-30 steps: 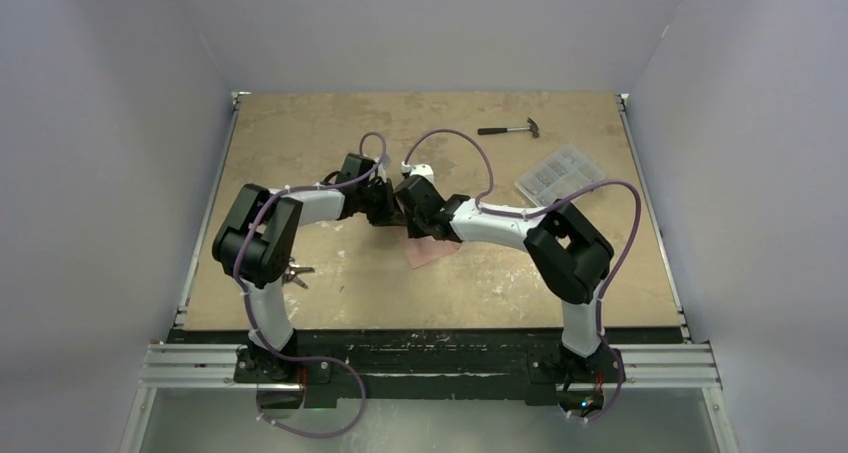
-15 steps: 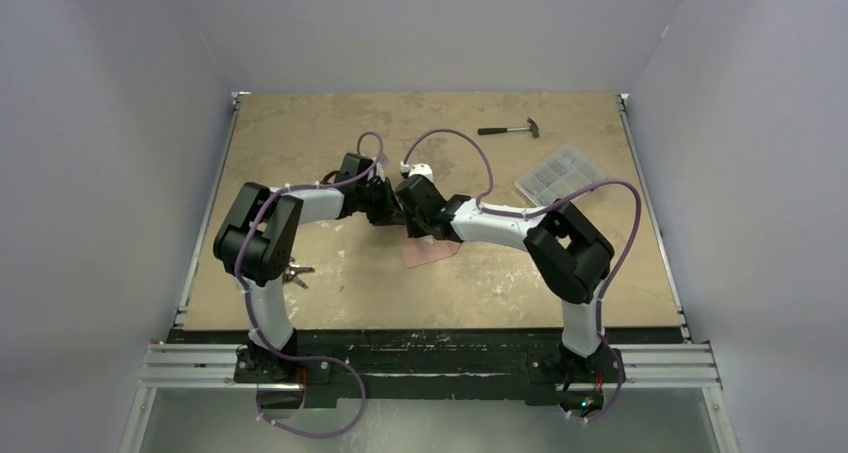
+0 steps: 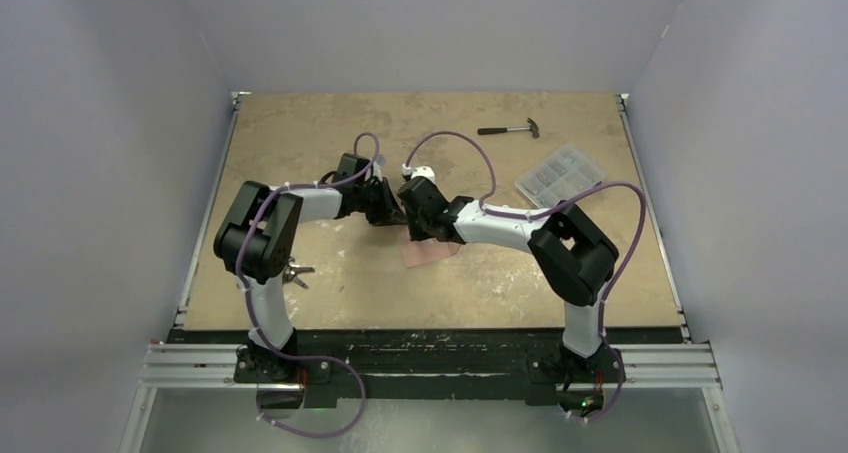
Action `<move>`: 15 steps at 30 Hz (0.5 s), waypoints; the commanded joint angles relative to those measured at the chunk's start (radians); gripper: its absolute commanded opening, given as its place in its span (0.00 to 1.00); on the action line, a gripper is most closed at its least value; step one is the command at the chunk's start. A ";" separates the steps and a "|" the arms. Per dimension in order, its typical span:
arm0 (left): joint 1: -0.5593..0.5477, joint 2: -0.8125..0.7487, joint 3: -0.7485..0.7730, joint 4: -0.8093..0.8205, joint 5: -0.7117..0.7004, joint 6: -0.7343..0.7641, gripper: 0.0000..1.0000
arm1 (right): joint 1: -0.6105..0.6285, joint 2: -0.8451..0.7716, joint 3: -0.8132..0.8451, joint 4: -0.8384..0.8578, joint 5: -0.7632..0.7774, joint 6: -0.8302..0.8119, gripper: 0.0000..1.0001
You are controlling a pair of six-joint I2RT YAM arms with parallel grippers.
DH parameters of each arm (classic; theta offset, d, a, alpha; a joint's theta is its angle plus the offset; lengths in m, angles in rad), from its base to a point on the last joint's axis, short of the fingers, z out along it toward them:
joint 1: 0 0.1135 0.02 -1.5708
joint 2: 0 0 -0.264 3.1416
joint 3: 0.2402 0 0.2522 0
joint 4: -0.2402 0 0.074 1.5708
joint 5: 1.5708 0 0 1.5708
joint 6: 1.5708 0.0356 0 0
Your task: Place the letter into the envelope and seal it
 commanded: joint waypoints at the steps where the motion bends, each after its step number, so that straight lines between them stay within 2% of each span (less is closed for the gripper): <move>1: 0.012 0.082 -0.039 -0.087 -0.125 0.051 0.00 | 0.000 0.084 0.058 -0.087 0.120 0.014 0.00; 8: 0.012 0.091 -0.026 -0.095 -0.121 0.061 0.00 | -0.007 0.136 0.120 -0.075 0.129 0.001 0.00; 15: 0.016 0.089 -0.026 -0.097 -0.127 0.049 0.00 | -0.008 0.061 0.058 -0.083 0.018 0.002 0.00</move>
